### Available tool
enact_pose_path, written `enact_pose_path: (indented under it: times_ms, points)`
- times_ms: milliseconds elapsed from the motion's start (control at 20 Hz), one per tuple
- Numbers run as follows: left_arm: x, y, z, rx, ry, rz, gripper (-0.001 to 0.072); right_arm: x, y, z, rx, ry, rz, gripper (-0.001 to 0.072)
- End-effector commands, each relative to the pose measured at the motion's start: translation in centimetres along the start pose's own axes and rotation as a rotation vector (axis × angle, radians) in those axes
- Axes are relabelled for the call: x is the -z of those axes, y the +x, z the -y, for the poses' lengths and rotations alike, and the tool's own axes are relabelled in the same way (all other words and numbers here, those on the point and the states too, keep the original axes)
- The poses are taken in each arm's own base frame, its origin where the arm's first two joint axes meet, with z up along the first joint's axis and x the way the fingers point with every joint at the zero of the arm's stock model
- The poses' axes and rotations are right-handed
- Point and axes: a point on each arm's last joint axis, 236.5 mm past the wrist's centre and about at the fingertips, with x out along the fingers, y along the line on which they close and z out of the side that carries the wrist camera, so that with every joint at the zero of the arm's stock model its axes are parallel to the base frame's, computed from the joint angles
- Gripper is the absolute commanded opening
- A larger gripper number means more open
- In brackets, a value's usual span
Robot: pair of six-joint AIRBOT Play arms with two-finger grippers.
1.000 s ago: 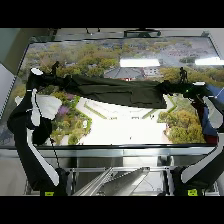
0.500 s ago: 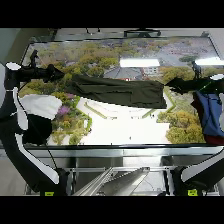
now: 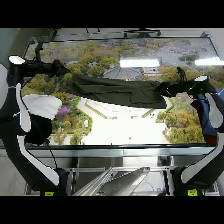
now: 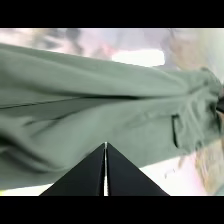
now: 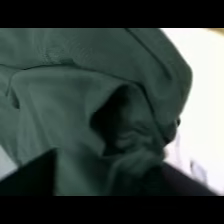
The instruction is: Fold the shirts.
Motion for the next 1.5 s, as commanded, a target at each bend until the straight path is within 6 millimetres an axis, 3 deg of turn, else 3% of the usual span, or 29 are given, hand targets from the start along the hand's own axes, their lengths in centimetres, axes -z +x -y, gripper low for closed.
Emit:
enact_pose_path:
  times_ms: [0,200,450,600,800,1000,1200,1300,1350,1450]
  points:
    - [1.7,3.6,3.0,-0.01,0.097,-0.074,0.0008,0.4,1.9,-1.8,-0.021,-0.015,-0.024,0.0039]
    - [5.1,10.4,4.9,-0.069,0.167,-0.147,0.0008,-0.2,-0.4,-4.2,-0.032,-0.071,-0.009,0.002]
    - [12.3,21.7,8.9,-0.067,0.165,-0.225,0.0008,-2.3,-7.9,-10.0,-0.064,-0.184,0.057,0.002]
    - [16.1,27.2,11.5,-0.044,0.142,-0.292,0.0008,-1.9,-10.3,-13.5,-0.089,-0.248,0.044,0.002]
    - [18.8,31.4,14.7,-0.008,0.113,-0.332,0.0008,-0.6,-12.1,-15.9,-0.107,-0.304,0.004,0.002]
    - [19.1,31.4,16.7,0.029,0.085,-0.305,0.0009,-0.5,-13.9,-17.5,-0.109,-0.322,-0.003,0.002]
    - [15.7,29.1,23.0,0.198,0.011,-0.203,0.0009,-1.1,-13.8,-19.8,-0.108,-0.321,0.016,0.002]
    - [12.6,24.9,26.4,0.303,0.062,-0.147,0.0009,-0.9,-11.9,-21.8,-0.123,-0.31,0.005,0.002]
    - [10.4,21.6,27.6,0.344,0.089,-0.113,0.0009,-0.6,-10.7,-23.6,-0.149,-0.327,0.0,0.002]
    - [6.3,14.1,27.8,0.362,0.132,-0.054,0.0009,-0.7,-7.4,-27.8,-0.186,-0.381,0.038,0.0021]
